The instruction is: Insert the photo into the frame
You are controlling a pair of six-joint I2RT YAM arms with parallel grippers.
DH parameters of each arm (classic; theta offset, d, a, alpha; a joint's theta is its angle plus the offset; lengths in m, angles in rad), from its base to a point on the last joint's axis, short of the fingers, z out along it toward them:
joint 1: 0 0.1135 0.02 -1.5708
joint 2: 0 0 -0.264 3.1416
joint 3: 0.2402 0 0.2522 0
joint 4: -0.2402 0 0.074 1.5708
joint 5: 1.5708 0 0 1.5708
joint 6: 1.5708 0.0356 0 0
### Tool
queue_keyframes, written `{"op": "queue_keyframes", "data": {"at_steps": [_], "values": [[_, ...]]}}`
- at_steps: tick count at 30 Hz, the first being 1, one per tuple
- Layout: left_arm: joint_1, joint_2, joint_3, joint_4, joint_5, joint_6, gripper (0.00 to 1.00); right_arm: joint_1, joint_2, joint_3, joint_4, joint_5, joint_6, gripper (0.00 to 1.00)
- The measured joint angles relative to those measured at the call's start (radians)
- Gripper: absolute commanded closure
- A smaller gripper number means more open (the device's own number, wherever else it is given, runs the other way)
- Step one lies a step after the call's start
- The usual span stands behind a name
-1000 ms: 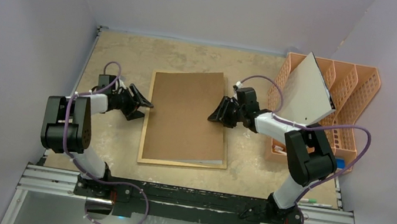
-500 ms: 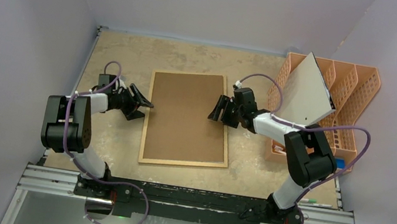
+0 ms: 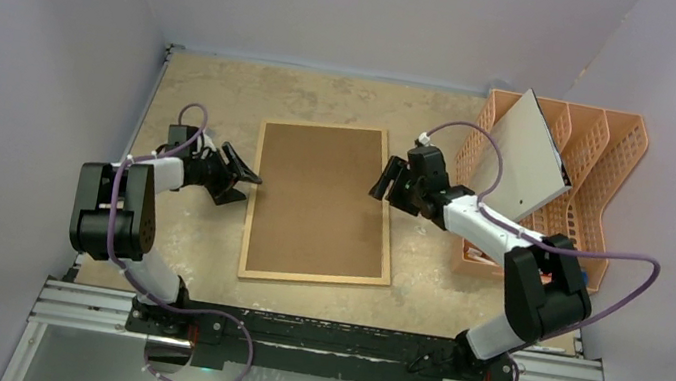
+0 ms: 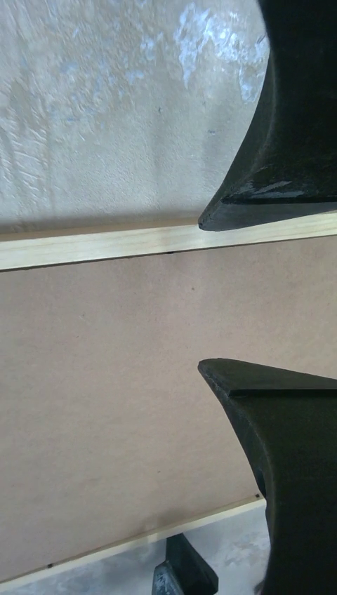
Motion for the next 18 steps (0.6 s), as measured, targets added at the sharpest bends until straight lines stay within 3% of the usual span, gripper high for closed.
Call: {"op": "queue_keyframes", "data": {"at_steps": [6, 13, 18], "values": [[0.0, -0.005, 0.003, -0.015, -0.004, 0.003, 0.35, -0.001, -0.019, 0.009, -0.009, 0.016, 0.003, 0.32], [-0.001, -0.009, 0.006, -0.03, -0.009, 0.007, 0.36, -0.002, 0.04, 0.063, 0.029, -0.042, 0.005, 0.44], [-0.001, -0.005, 0.013, -0.038, -0.013, 0.017, 0.37, -0.002, 0.124, 0.12, 0.1, -0.09, 0.022, 0.47]]}}
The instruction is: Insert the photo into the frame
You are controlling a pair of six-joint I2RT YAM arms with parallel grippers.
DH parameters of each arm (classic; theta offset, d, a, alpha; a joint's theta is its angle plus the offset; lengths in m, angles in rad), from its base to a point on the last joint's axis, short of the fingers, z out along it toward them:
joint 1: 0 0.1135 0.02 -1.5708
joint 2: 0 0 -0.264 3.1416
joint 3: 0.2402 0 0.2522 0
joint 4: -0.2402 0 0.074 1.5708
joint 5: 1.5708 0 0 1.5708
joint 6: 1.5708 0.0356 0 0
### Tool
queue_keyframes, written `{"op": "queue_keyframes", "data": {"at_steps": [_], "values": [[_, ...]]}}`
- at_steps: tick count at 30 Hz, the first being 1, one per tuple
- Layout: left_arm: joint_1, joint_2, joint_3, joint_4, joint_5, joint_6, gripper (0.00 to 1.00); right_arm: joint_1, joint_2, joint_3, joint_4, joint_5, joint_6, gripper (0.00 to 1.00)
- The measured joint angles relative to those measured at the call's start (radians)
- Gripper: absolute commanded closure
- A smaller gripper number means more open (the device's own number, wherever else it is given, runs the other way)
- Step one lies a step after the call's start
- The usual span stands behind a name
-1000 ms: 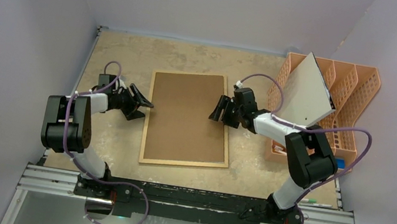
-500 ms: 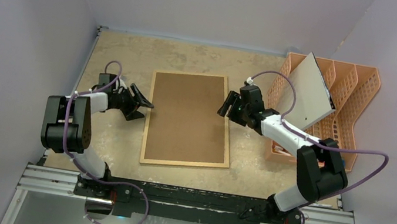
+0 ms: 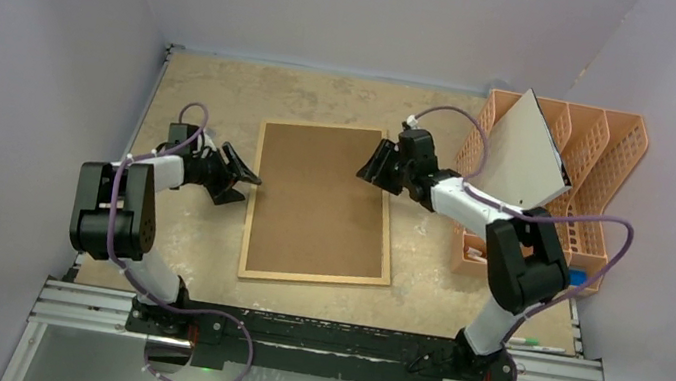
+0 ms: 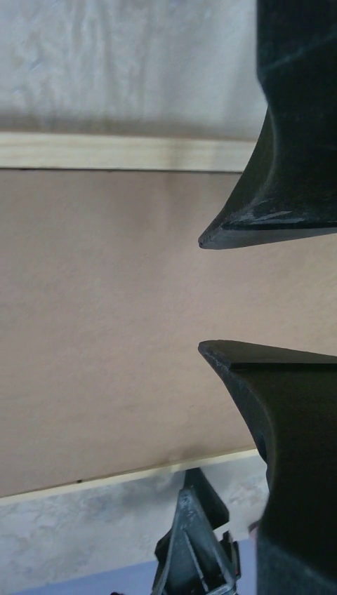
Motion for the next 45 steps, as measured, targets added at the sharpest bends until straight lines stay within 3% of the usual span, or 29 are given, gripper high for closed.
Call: {"op": "queue_keyframes", "data": {"at_steps": [11, 20, 26, 31, 39, 45], "values": [[0.0, 0.031, 0.035, -0.005, -0.006, 0.0, 0.37, 0.0, 0.231, 0.189, 0.052, 0.0, 0.019, 0.45], [-0.002, 0.019, 0.046, -0.03, -0.049, 0.002, 0.35, -0.001, 0.299, 0.338, -0.051, 0.017, -0.016, 0.44], [-0.002, -0.119, 0.046, -0.147, -0.203, 0.03, 0.32, -0.014, 0.371, 0.602, -0.059, 0.053, -0.069, 0.41], [-0.016, -0.205, 0.024, -0.214, -0.246, 0.031, 0.29, -0.037, 0.501, 0.791, -0.039, 0.061, -0.156, 0.36], [-0.212, -0.287, -0.035, -0.449, -0.363, -0.021, 0.18, -0.054, 0.682, 0.919, -0.047, 0.05, -0.351, 0.18], [-0.239, -0.357, -0.039, -0.583, -0.377, -0.007, 0.17, -0.067, 0.701, 0.93, -0.095, 0.023, -0.494, 0.14]]}}
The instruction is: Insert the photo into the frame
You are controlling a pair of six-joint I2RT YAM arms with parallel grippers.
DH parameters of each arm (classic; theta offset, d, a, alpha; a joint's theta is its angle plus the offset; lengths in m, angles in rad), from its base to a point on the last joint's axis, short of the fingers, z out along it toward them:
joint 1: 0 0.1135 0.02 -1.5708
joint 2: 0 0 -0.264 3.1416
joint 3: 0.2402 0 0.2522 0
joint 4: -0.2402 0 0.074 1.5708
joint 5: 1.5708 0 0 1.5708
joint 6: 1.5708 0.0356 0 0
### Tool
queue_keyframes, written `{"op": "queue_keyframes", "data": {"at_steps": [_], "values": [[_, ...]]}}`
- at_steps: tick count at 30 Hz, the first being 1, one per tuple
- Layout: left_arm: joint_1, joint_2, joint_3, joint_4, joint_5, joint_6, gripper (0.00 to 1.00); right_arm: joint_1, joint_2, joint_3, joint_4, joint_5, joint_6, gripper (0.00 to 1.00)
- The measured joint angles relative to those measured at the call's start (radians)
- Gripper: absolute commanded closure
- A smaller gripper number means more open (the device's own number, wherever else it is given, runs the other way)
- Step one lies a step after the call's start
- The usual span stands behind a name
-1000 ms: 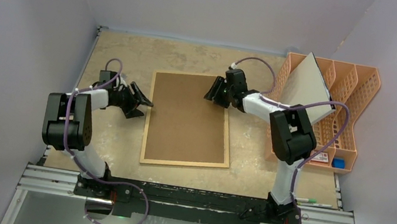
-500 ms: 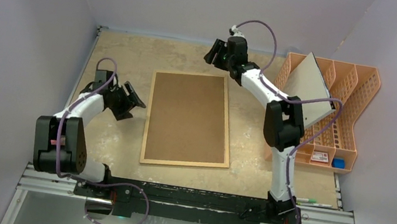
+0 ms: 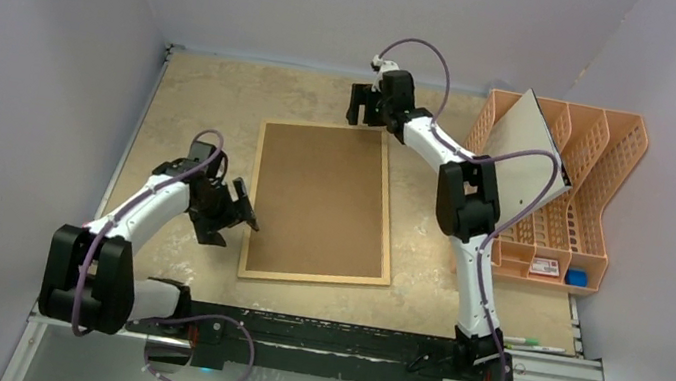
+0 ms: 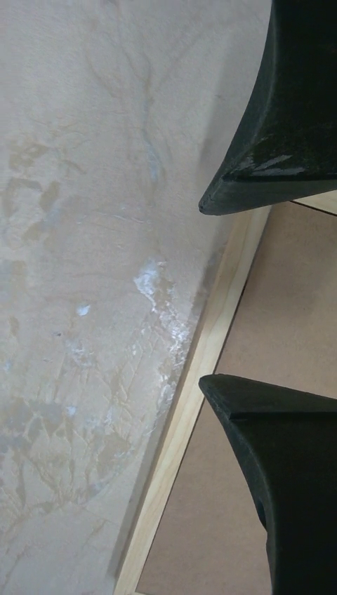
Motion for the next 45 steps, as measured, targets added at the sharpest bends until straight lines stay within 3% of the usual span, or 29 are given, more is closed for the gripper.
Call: {"op": "queue_keyframes", "data": {"at_steps": [9, 16, 28, 37, 45], "values": [[-0.163, -0.057, -0.103, -0.047, 0.085, 0.014, 0.17, -0.014, 0.102, 0.135, -0.049, -0.09, -0.107, 0.14], [-0.335, -0.088, -0.132, 0.039, 0.145, -0.048, 0.18, -0.021, 0.126, 0.137, -0.068, -0.165, -0.147, 0.15], [-0.444, -0.097, -0.154, 0.119, 0.154, -0.143, 0.19, -0.025, 0.122, 0.121, -0.048, -0.18, -0.148, 0.16], [-0.662, -0.1, -0.187, 0.178, -0.019, -0.206, 0.19, -0.032, 0.102, 0.066, 0.01, -0.179, -0.125, 0.17], [-0.665, -0.137, -0.182, 0.148, -0.24, -0.282, 0.16, -0.071, 0.039, -0.051, 0.056, -0.214, -0.076, 0.24]]}}
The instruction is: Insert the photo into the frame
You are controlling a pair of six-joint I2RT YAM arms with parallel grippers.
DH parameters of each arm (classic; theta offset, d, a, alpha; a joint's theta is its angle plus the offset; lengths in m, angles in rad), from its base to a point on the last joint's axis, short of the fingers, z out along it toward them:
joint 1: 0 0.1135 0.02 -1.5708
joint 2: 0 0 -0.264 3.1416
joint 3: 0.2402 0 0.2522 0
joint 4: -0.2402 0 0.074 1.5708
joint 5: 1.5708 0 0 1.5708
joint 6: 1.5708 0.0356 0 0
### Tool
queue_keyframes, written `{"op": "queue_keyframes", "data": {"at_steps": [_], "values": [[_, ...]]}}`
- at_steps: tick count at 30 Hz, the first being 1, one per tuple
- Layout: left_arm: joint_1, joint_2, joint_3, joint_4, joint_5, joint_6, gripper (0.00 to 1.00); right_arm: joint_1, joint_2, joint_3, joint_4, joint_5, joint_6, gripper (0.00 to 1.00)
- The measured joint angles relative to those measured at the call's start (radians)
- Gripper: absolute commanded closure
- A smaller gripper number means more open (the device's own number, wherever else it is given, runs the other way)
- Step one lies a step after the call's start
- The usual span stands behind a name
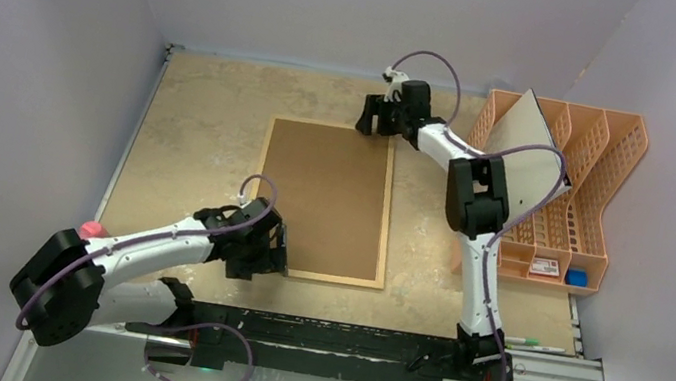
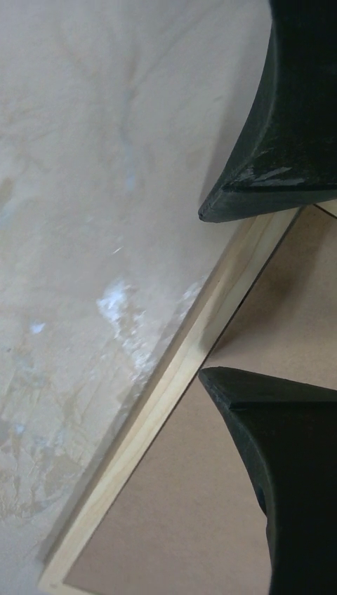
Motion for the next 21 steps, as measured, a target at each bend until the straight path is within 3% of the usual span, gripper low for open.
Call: {"op": "queue_keyframes", "data": {"at_steps": [9, 14, 21], "values": [[0.268, 0.01, 0.035, 0.011, -0.032, 0.101, 0.15, -0.093, -0.175, -0.272, 0.023, -0.074, 0.1, 0.28], [0.369, 0.114, 0.1, -0.033, -0.014, 0.162, 0.15, -0.092, -0.282, -0.449, 0.088, -0.035, 0.141, 0.29], [0.598, 0.273, 0.194, -0.024, 0.015, 0.19, 0.16, -0.063, -0.389, -0.601, 0.11, 0.022, 0.2, 0.23]]}}
